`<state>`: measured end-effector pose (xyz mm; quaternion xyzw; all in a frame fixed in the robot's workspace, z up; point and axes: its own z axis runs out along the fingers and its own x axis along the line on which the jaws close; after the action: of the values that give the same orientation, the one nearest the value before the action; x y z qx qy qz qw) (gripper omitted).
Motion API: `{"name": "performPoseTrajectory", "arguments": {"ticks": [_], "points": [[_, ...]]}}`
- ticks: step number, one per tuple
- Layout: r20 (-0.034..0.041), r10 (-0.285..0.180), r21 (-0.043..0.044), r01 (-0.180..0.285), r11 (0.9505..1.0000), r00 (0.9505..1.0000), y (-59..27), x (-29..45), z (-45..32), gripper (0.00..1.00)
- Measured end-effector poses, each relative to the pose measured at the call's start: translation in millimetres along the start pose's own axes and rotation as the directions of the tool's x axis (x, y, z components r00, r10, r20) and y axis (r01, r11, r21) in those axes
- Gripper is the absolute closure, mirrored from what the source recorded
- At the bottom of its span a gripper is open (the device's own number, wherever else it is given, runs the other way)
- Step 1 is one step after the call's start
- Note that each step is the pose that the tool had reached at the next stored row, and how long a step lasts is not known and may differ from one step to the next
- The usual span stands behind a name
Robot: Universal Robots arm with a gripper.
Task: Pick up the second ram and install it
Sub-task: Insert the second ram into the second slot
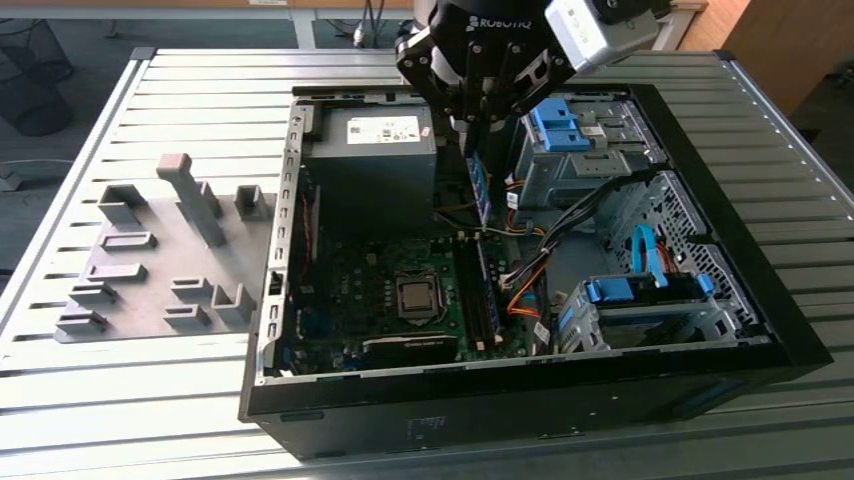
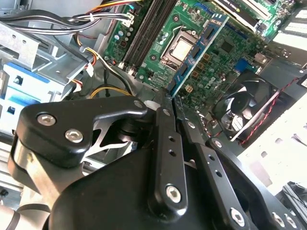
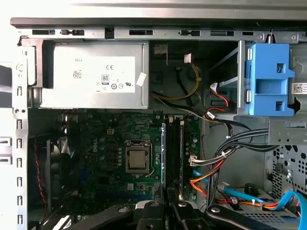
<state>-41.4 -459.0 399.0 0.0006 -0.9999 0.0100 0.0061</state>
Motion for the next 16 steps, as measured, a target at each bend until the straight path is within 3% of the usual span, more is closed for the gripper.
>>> {"name": "performPoseTrajectory", "arguments": {"ticks": [10,16], "points": [[0.0001,0.0,-0.0007,0.0,1.0,1.0,0.0,0.0,0.3,0.86],[-0.0002,-0.016,-0.0043,0.016,0.9999,0.9999,-1.6,-1.7,9.1,0.86]]}}
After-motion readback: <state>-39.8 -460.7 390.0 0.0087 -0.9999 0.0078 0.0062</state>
